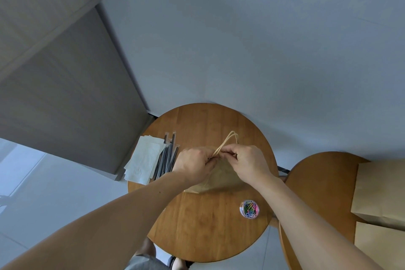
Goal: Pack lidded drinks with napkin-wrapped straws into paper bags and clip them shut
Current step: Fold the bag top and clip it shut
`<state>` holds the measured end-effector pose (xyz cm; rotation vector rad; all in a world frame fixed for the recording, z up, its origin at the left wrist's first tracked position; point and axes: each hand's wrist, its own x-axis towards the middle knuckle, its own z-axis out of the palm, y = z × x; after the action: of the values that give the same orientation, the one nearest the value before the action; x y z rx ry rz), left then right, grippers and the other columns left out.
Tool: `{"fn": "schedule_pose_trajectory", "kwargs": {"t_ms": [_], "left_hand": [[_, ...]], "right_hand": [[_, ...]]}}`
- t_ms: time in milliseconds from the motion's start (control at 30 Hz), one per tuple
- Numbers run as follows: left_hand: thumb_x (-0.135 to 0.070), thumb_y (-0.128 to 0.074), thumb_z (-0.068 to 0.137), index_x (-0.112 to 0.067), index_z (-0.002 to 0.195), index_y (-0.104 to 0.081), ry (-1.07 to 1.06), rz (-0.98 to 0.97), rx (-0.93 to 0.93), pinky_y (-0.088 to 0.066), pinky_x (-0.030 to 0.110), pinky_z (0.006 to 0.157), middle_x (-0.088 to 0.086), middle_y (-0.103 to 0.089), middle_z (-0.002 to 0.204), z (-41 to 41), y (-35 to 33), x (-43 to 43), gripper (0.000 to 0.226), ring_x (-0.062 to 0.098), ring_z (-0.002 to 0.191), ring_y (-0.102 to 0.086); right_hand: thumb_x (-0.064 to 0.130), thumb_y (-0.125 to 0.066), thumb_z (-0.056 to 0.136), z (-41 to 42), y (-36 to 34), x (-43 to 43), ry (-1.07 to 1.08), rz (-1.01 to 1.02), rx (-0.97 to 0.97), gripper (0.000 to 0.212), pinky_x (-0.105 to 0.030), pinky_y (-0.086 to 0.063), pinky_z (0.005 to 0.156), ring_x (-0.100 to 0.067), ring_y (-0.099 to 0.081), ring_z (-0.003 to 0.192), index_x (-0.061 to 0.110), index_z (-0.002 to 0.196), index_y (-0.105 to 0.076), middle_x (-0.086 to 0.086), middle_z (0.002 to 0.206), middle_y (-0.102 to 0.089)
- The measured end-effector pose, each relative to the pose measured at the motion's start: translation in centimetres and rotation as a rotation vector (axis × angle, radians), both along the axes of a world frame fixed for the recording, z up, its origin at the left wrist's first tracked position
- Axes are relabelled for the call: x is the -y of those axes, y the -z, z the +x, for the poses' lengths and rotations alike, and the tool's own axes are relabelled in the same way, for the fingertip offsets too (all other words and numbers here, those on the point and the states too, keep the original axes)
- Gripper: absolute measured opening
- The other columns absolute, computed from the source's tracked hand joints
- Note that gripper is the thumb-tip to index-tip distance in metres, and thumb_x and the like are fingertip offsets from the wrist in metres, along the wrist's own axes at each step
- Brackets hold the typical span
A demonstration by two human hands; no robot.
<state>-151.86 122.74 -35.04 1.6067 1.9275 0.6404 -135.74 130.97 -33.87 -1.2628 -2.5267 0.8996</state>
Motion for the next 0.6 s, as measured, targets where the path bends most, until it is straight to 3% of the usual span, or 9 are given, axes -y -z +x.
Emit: {"fn": "schedule_pose_trajectory", "kwargs": {"t_ms": [133, 233, 333, 400, 500, 600], "left_hand": [[-0.03, -0.059, 0.094, -0.028, 0.088, -0.072, 0.007, 0.011, -0.019, -0.022, 0.009, 0.05, -0.022, -0.04, 0.055, -0.01, 0.27, 0.13, 0.015, 0.003, 0.056, -0.046], [-0.027, -0.063, 0.092, -0.024, 0.074, -0.068, -0.047, 0.022, -0.011, -0.02, 0.008, 0.049, -0.024, -0.036, 0.05, -0.05, 0.38, 0.34, 0.019, -0.005, 0.048, -0.041], [-0.026, -0.062, 0.092, -0.023, 0.078, -0.07, -0.066, 0.001, -0.009, -0.02, 0.009, 0.051, -0.026, -0.038, 0.052, -0.05, 0.59, 0.25, 0.017, -0.001, 0.051, -0.042], [-0.028, -0.059, 0.094, -0.021, 0.082, -0.071, -0.043, -0.031, -0.015, -0.024, 0.012, 0.052, -0.021, -0.044, 0.057, -0.05, 0.64, 0.1, 0.018, 0.004, 0.059, -0.045], [-0.027, -0.055, 0.096, -0.016, 0.09, -0.072, 0.003, -0.091, 0.002, -0.044, 0.029, 0.062, -0.009, -0.063, 0.073, -0.06, 0.47, -0.21, 0.021, 0.015, 0.071, -0.058], [-0.025, -0.054, 0.097, -0.013, 0.091, -0.072, 0.007, -0.102, 0.011, -0.049, 0.034, 0.067, 0.0, -0.068, 0.079, 0.02, 0.3, -0.07, 0.023, 0.02, 0.074, -0.062]], "right_hand": [[0.033, -0.063, 0.094, -0.26, 0.11, 0.07, -0.008, 0.034, 0.047, 0.019, -0.031, -0.055, 0.074, -0.009, -0.068, 0.084, 0.029, 0.109, -0.074, 0.011, 0.095, -0.075], [0.034, -0.061, 0.095, -0.45, 0.2, 0.12, -0.044, 0.063, 0.074, 0.019, -0.035, -0.055, 0.075, -0.012, -0.068, 0.085, 0.027, 0.108, -0.074, 0.008, 0.096, -0.075], [0.033, -0.06, 0.095, -0.48, 0.32, 0.29, -0.075, 0.092, 0.11, 0.019, -0.036, -0.054, 0.072, -0.014, -0.067, 0.084, 0.024, 0.104, -0.074, 0.007, 0.093, -0.074], [0.032, -0.061, 0.095, -0.36, 0.52, 0.45, -0.093, 0.113, 0.126, 0.017, -0.035, -0.052, 0.069, -0.015, -0.064, 0.081, 0.021, 0.098, -0.074, 0.006, 0.09, -0.071], [0.032, -0.062, 0.094, -0.39, 0.64, 0.63, -0.118, 0.155, 0.174, 0.017, -0.031, -0.049, 0.063, -0.015, -0.061, 0.078, 0.018, 0.092, -0.071, 0.006, 0.085, -0.066], [0.036, -0.058, 0.095, -0.68, 0.58, 0.43, -0.145, 0.169, 0.236, 0.02, -0.03, -0.05, 0.064, -0.015, -0.061, 0.077, 0.019, 0.093, -0.07, 0.006, 0.088, -0.065]]}}
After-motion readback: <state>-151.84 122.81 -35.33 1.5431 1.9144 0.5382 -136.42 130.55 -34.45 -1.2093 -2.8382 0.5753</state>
